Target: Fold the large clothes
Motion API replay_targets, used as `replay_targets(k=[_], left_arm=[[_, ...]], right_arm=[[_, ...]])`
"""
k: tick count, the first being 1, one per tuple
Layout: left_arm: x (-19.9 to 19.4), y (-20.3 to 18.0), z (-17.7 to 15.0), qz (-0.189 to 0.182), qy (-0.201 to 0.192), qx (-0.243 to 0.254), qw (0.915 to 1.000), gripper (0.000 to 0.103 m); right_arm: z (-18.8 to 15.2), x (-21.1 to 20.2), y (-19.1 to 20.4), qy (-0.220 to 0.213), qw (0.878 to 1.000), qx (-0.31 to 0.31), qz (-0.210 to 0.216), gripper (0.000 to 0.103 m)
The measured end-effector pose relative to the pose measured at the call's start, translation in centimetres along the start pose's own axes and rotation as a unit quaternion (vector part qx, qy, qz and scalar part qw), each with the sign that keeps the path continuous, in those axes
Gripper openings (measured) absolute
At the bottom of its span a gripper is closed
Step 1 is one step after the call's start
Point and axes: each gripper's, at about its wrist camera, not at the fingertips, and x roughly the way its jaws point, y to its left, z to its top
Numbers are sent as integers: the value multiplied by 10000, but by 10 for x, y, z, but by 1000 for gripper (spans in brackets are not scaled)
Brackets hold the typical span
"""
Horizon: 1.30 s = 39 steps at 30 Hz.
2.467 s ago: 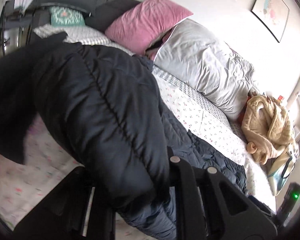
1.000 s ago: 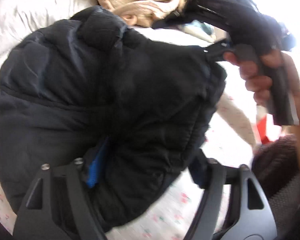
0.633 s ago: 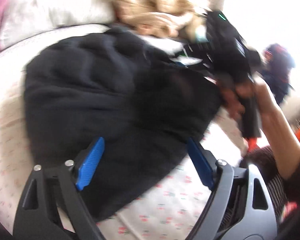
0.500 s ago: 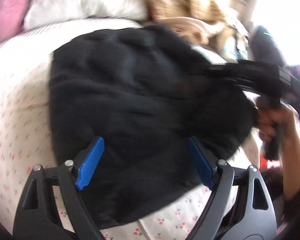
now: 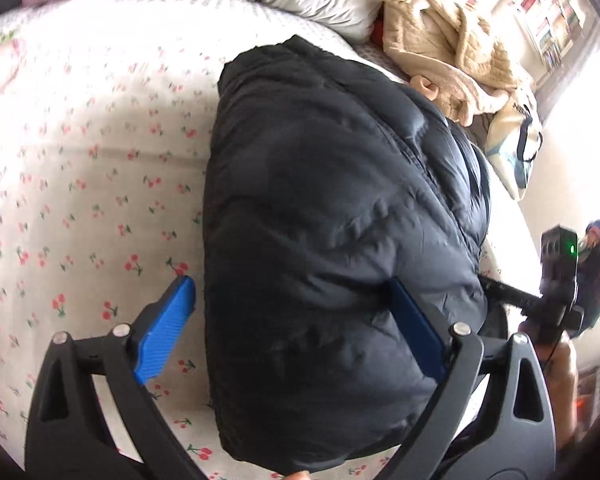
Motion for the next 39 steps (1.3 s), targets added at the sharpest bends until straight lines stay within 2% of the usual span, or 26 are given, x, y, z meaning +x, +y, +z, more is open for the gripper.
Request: replay_targets(k=[2,4,5,6,7,8,10,12,16,19,20,21,22,24,25,26,28,30,32,33,36,39], left_arm=[[2,8,1,-16,60,-253,9997,96],[1,14,2,-74,63,-518,9986,97],[0,18,2,-135,52,-636,9979,97],[0,21,2,-159,47,-701,9974,97],[0,24,2,-177,46,-763,9969,97],[1,27,3,-188,52,-818,9965,98],[7,33,5,-177,188,-898,9956,102],[16,37,7,-296,340,-914,9948,102],[38,50,7,-758,699,-1238,9869,103],[55,60,-1,-1251,914,-1661,9739,103],[60,63,-4,-1421,979,-1824,9680,103],[67,68,-10,-1682,1014,-2099,9578,103],[68,69,-12,-1782,982,-2178,9545,103],[67,64,-11,-1803,982,-2059,9568,103],[64,60,-9,-1762,989,-1949,9598,99],[59,55,-6,-1684,913,-1809,9647,96],[46,48,0,-1511,733,-1631,9722,79],[31,46,7,-1397,471,-1490,9778,69],[14,47,16,-1194,146,-1360,9834,64],[3,47,23,-978,-35,-1236,9875,63],[-21,55,37,-549,-487,-1045,9918,61],[-51,74,54,-321,-1147,-1184,9858,60]], right_arm=[[2,-4,7,11,10000,-69,-54,28],[7,-11,8,118,9999,31,92,34],[9,-16,6,161,9996,136,172,50],[13,-20,3,163,9993,240,257,75],[16,-26,0,105,9987,341,362,85],[18,-31,-5,-23,9980,446,445,90],[21,-37,-11,-193,9963,641,532,91],[22,-33,-18,-72,9944,808,671,91],[16,1,-40,507,9868,1226,932,91],[8,27,-64,811,9685,1847,1462,92],[5,35,-71,897,9594,2079,1682,93],[2,44,-75,944,9515,2263,1855,94],[1,47,-77,916,9502,2296,1898,95],[3,45,-74,849,9531,2230,1860,90],[5,44,-69,805,9540,2176,1901,84],[7,44,-63,755,9536,2097,2026,73],[11,41,-53,656,9563,2044,1984,61],[17,37,-40,481,9631,1895,1850,46],[30,30,-22,232,9714,1617,1724,37],[37,27,-12,131,9740,1469,1718,34],[58,19,26,-278,9774,921,1881,31],[80,13,65,-727,9735,386,2136,30]])
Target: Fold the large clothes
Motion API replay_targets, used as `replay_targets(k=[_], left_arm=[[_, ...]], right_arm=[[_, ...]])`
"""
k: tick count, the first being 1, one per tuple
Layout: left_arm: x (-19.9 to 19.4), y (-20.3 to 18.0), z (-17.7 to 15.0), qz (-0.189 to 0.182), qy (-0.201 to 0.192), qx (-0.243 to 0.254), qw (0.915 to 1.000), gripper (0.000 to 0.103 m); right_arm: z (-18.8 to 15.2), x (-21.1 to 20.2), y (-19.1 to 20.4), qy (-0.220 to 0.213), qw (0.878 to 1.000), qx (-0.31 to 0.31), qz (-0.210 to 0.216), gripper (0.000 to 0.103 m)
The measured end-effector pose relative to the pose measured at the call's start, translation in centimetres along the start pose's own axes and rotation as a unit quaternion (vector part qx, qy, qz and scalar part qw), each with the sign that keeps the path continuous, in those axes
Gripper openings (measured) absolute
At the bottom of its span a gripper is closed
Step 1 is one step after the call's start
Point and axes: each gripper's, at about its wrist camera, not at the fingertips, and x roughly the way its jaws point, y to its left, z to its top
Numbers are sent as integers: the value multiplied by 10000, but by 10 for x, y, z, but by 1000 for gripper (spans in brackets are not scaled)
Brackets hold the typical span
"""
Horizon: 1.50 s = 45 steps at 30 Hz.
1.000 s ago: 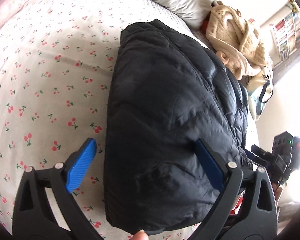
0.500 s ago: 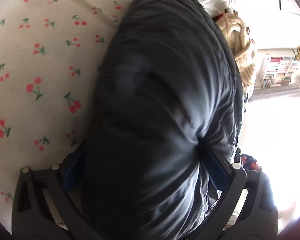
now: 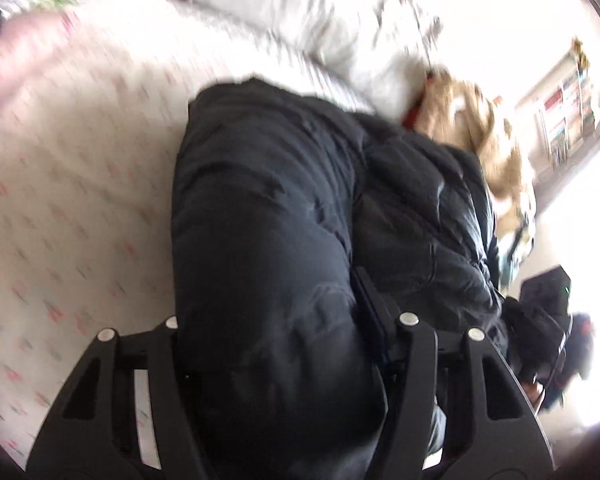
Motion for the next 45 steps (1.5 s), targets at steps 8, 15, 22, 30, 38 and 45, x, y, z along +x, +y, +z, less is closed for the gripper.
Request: replay_targets(k=[8,15,22,30,38,45], left_arm=[[-10,31,30,1180,-1252,348,9845,69],[33,87,32,1800,-2,-449,9826,97],[12,60,26,2366,-31,-81,9716,97],[-19,4,-19,2572,-81,524,9649,98],[-40,-25,-64,2717,-33,503,9611,101],[-30,-44,-97,2913,88,664,9543,101]], right_arm=[[38,58,33,-170,9965,-720,392,33],[12,140,-26,930,9891,-193,-1123,85],[6,85,-2,627,9821,-752,-1609,86],[-35,17,42,420,9632,-1485,-2198,88],[-63,7,70,399,9460,-1642,-2765,90],[-96,7,75,397,9252,-2048,-3172,90]])
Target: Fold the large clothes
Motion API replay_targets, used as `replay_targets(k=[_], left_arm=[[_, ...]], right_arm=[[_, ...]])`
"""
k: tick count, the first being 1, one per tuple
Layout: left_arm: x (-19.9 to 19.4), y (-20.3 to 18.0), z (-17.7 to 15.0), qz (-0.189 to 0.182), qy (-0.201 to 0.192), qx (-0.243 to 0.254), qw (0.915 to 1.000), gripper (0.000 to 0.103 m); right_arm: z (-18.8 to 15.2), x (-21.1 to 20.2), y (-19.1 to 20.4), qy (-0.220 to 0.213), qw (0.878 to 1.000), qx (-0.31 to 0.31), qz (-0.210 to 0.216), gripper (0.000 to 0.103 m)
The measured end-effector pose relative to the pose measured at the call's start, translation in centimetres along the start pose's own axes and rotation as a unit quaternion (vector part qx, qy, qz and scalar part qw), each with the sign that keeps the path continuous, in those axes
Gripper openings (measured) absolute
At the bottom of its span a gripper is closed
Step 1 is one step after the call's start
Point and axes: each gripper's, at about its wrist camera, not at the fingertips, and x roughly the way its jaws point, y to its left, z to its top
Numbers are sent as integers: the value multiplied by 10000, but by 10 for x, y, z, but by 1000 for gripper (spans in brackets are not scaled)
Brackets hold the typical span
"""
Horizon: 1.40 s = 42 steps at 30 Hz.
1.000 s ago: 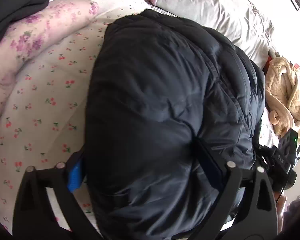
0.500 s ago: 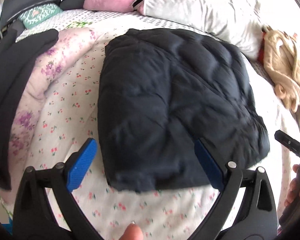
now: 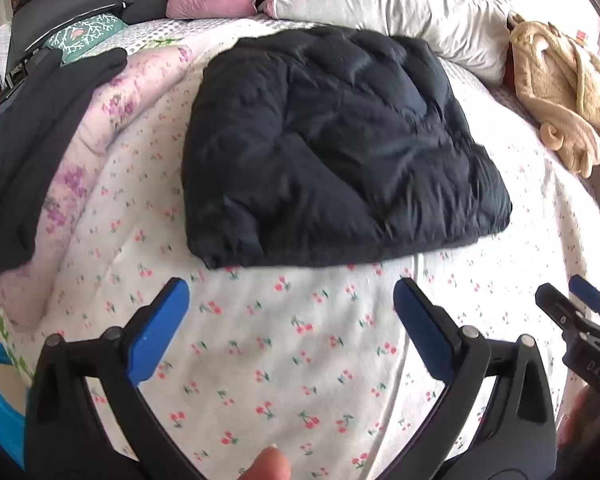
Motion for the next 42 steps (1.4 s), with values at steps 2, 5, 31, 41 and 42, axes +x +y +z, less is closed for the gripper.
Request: replay_targets(k=[2,5,31,41,42], left_arm=[[3,-7,-8,20,42,52,10000,101],[8,-14,-13,15,110,80,9999,101],[15,-11,-12,77,111,-49,9999,101],[13,-6,-10,73,79,-132,9999,101],[12,-6,-10,81,68,-140,9998,101]], right_arm=[[-3,-3,1,10,9999,-88,103,90],[-3,-1,2,13,9998,-127,177,90],[-4,22,6,278,9987,-186,375,90],[-4,26,12,312,9983,-278,399,90],[-4,26,12,315,9983,-284,400,90]])
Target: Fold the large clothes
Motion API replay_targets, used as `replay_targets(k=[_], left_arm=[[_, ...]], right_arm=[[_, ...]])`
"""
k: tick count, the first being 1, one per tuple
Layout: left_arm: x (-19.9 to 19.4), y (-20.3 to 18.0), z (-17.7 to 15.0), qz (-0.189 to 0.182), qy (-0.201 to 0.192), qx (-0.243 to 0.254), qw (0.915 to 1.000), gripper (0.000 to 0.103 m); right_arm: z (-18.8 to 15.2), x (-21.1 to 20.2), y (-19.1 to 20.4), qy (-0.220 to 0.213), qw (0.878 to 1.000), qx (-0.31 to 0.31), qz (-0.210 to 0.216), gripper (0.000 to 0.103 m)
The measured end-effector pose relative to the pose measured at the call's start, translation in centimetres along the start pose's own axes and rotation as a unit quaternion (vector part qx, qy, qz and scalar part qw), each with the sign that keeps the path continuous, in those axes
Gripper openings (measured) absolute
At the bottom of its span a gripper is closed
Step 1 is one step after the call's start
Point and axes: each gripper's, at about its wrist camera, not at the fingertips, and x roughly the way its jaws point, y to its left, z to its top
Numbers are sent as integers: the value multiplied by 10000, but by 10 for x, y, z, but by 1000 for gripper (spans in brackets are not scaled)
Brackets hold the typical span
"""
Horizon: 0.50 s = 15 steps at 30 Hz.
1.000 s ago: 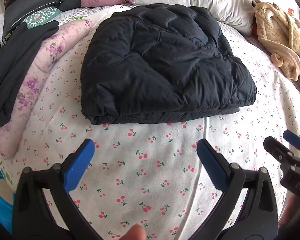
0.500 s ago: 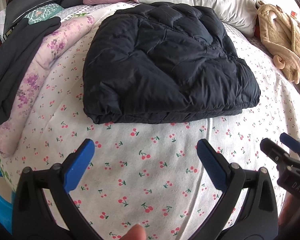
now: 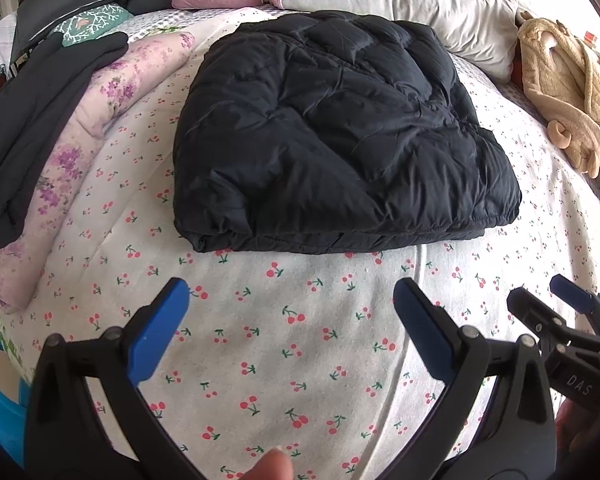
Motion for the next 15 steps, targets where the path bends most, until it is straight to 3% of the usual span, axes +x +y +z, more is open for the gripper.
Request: replay_targets(k=[15], left_arm=[[0,0,0,-6,4,-7,10000,101]], right_arm=[[0,2,0,21,10000,-7,10,90]])
